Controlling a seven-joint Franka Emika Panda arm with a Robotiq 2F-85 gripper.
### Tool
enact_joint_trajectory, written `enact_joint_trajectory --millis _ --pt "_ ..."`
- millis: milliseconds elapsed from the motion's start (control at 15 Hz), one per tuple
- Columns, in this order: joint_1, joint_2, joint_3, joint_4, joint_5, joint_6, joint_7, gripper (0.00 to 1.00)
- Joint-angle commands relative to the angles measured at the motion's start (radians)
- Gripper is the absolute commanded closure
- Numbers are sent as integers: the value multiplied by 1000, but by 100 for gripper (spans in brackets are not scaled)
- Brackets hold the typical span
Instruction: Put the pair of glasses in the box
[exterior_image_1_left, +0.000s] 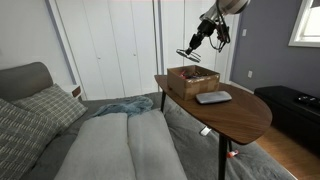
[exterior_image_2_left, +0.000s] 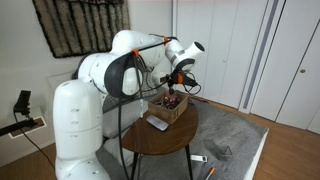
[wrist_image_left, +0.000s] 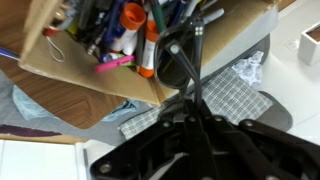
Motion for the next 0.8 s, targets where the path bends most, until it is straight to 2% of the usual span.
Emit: enact_joint_trajectory --millis 0,267,333,400,467,667,733 --pt "15 55 14 13 132 13 -85 99" --pt "9 32 -12 -80 133 33 -105 99" --pt "6 31 -22 -89 113 3 -87 99" --pt "4 24 -31 -104 102 -3 -82 70" --pt "0 21 -36 -116 105 -4 -86 69" --pt "-14 -38 -55 -161 112 -11 -118 49" --pt "-21 -89 -64 -202 124 21 -144 42"
